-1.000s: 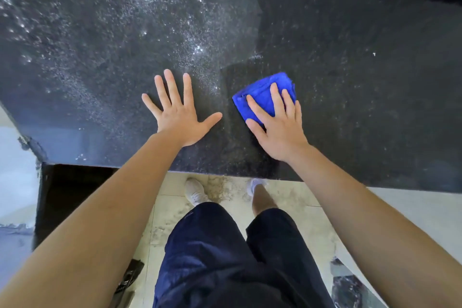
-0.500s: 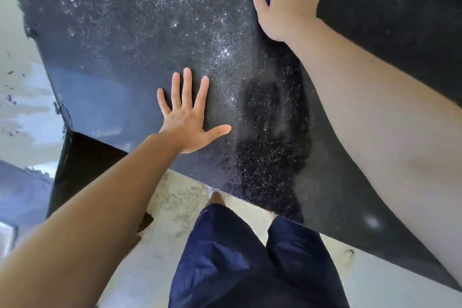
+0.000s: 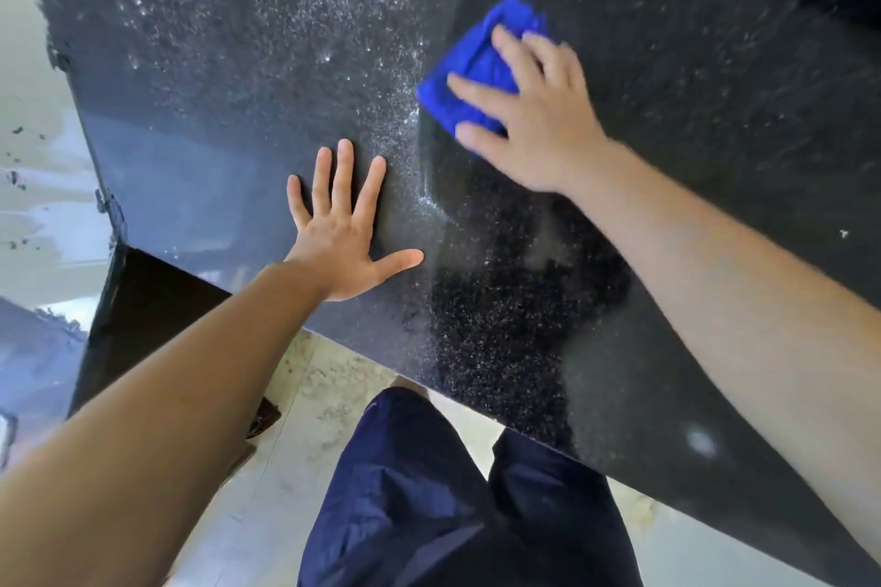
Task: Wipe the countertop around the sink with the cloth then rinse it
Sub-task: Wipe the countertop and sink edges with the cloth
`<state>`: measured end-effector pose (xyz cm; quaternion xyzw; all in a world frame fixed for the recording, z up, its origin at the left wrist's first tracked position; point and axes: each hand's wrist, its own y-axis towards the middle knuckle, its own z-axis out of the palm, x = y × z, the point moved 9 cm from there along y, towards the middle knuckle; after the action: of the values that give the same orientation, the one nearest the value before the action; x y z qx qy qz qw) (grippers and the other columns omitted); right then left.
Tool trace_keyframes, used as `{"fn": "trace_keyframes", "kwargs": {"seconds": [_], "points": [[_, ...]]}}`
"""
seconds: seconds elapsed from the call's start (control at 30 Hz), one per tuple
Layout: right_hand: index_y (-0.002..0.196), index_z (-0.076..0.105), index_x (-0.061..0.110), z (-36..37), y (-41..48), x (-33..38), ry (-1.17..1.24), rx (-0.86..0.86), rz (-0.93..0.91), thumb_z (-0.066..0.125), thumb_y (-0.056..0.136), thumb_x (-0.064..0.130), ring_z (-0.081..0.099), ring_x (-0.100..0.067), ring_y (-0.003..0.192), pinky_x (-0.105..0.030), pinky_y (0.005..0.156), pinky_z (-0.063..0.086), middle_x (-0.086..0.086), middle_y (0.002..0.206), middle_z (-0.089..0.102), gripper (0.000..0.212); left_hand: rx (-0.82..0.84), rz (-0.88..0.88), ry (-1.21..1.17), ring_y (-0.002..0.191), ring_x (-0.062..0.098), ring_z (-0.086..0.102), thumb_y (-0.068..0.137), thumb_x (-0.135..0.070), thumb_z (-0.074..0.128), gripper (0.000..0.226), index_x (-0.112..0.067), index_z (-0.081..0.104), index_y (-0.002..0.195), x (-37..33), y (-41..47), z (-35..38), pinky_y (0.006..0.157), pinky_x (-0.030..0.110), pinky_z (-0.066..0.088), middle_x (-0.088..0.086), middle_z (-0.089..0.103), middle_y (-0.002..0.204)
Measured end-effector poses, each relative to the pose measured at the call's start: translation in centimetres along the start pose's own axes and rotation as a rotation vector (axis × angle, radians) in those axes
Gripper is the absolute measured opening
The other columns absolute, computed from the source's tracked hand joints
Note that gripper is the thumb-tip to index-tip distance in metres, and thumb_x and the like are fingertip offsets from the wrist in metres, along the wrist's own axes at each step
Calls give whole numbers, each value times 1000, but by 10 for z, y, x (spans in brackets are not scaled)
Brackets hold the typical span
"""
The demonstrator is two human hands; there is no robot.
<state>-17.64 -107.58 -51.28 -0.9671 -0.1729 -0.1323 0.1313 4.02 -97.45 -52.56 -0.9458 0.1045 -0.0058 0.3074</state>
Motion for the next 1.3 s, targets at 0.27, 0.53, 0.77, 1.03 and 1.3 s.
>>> {"fn": "trace_keyframes", "kwargs": {"seconds": [0.27,0.53,0.77,1.03,1.3], "points": [[155,22,46,-20,111,11,3,22,226,27,99,58,6,-40,151,-62,121,0,-12,166,10,57,59,-4,4,144,30,-38,71,-97,22,115,-33,-34,148,2,3,3,116,65,-13,7,-42,155],[155,20,50,9,13,40,75,44,294,28,102,60,-4,-32,154,-57,122,-2,-6,169,-4,54,33,12,-6,145,30,-35,70,-96,23,116,-32,-29,152,1,0,0,116,65,-14,7,-40,157],[154,21,53,45,-127,50,105,70,513,30,102,60,-3,-30,154,-54,123,0,-4,169,-6,52,33,38,-89,147,27,-32,84,-85,24,100,-31,-20,155,3,0,-3,116,62,-15,5,-35,160],[153,30,47,108,-242,162,29,70,510,28,102,57,12,-39,151,-61,120,12,-13,168,11,53,-295,-65,-277,153,32,-10,102,-57,28,75,-15,5,159,79,-69,11,118,62,-4,16,-10,166],[154,24,51,86,-196,159,48,154,455,24,102,60,-2,-35,153,-58,122,3,-8,169,-2,53,-220,-175,-256,151,32,-22,92,-79,13,88,-25,-13,158,119,-84,45,116,66,-11,12,-20,165]]}}
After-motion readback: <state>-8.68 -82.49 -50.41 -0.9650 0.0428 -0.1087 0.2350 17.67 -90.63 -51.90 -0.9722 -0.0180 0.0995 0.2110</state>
